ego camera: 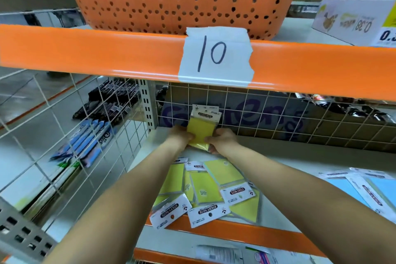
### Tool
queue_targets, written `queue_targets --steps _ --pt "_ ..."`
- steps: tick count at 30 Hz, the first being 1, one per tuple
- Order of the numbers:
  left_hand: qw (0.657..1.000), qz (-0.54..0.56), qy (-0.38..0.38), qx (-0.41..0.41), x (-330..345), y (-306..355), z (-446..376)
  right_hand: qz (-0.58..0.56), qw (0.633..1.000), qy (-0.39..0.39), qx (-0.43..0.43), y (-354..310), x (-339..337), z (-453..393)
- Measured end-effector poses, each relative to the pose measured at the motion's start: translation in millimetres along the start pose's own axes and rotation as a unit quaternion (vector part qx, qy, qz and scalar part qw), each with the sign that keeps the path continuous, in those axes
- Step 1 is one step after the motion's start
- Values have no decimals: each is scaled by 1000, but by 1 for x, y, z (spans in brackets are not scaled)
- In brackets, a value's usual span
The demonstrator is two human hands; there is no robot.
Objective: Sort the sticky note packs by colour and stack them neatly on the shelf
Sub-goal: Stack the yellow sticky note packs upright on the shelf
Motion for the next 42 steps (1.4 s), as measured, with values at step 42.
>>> queue_targets --steps 42 --pt "986 -66 -155 -11 35 -26 -41 254 967 7 27 2 22 -52"
Point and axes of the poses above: each hand's wrist, its own z-axis away from the middle knuckle, its own x-axis out of the palm, y = z × x, the point moved 10 cm from there along -z, towards the middle knuckle, and after that the axes turned 8 degrees about x, right-handed, at the moved point
